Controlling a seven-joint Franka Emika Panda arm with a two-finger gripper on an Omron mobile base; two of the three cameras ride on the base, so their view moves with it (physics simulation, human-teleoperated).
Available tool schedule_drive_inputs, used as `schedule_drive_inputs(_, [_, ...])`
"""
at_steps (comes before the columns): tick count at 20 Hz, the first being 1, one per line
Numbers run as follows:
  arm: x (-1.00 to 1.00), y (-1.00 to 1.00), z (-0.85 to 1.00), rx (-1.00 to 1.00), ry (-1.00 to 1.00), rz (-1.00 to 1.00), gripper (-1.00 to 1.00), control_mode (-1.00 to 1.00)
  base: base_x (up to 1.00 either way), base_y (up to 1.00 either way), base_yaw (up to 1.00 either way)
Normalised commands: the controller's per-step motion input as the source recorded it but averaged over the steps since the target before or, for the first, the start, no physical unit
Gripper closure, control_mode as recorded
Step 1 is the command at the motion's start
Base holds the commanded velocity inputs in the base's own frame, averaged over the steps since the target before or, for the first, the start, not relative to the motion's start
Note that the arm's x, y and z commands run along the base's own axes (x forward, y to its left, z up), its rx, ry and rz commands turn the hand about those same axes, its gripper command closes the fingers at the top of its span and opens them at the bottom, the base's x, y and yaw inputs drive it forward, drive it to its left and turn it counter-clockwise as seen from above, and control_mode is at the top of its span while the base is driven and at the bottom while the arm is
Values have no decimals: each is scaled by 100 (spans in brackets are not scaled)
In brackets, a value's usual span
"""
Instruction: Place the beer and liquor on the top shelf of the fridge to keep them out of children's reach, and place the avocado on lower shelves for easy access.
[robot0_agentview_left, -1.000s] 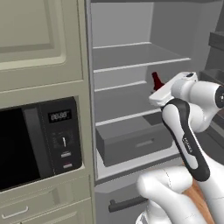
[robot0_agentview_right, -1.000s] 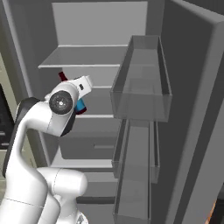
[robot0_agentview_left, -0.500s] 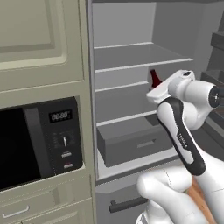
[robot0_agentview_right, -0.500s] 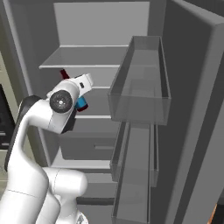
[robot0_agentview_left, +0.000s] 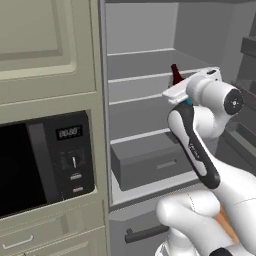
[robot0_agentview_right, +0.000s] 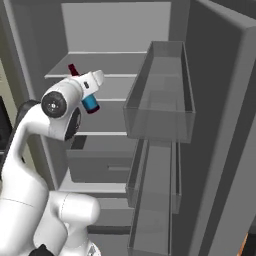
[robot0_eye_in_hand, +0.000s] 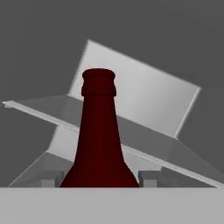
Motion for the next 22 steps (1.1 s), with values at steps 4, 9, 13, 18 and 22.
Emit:
schedule_drive_inputs(4, [0,-12,60,10,-1,0,100,-100,0,0,0])
schedule_drive_inputs(9, [1,-26,46,27,-1,0,100,-100,0,0,0])
schedule_drive_inputs(13, [11,-14,23,30,-7,0,100,-100,0,0,0])
schedule_drive_inputs(18, [29,-2,16,28,-13,0,100,-100,0,0,0])
schedule_drive_inputs(22, [42,-9,15,19,-6,0,100,-100,0,0,0])
